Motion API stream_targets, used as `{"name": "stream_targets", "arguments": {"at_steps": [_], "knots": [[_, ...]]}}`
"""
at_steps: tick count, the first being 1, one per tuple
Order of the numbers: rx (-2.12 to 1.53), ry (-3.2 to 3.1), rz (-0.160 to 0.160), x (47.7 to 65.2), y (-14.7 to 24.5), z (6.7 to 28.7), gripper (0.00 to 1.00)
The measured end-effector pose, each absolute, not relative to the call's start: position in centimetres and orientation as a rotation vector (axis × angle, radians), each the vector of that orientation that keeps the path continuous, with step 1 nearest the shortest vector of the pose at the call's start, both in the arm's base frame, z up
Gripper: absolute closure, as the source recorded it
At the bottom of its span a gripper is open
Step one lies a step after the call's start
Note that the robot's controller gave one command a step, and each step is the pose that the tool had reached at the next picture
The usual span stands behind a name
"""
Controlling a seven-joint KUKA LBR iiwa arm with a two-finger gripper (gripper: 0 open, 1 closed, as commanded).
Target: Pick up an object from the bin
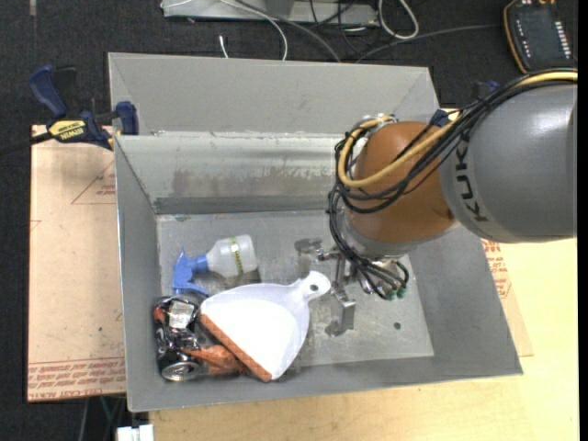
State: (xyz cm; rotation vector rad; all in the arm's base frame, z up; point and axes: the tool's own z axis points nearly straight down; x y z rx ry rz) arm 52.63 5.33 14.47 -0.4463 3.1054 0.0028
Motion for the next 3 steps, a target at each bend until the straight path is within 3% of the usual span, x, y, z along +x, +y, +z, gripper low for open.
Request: {"name": "stream_targets", "arguments": {"at_steps": [1, 2, 3], "knots": [[-0.847, 3.034, 0.010, 51.4, 6.7, 9.8, 0.00], [-1.197, 2.900, 0.002, 52.8, 4.0, 7.0, 0.00], [-1.225, 2.886, 0.009, 51.2, 4.8, 7.2, 1.00]]}}
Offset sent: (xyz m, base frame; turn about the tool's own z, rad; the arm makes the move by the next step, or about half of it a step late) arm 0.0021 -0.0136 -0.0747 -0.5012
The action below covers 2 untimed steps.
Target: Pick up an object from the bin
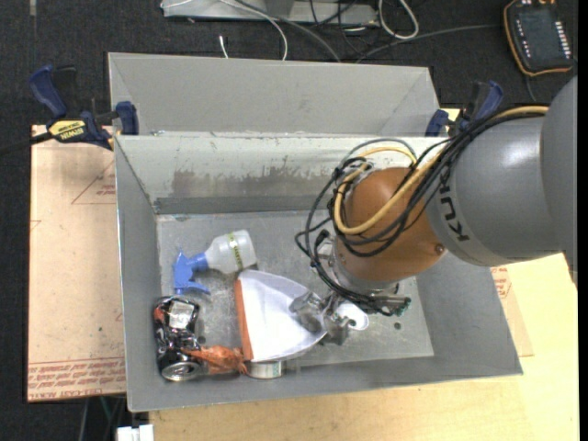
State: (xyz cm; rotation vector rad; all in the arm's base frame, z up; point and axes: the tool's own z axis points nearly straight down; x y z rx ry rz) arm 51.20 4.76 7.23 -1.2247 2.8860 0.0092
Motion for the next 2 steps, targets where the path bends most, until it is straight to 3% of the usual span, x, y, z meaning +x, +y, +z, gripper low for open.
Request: {"name": "stream_targets", "arguments": {"at_steps": [1, 2], "knots": [[-1.225, 2.886, 0.009, 51.2, 4.8, 7.2, 1.00], [-1.228, 2.899, 0.017, 50.8, 4.8, 10.5, 1.00]]}}
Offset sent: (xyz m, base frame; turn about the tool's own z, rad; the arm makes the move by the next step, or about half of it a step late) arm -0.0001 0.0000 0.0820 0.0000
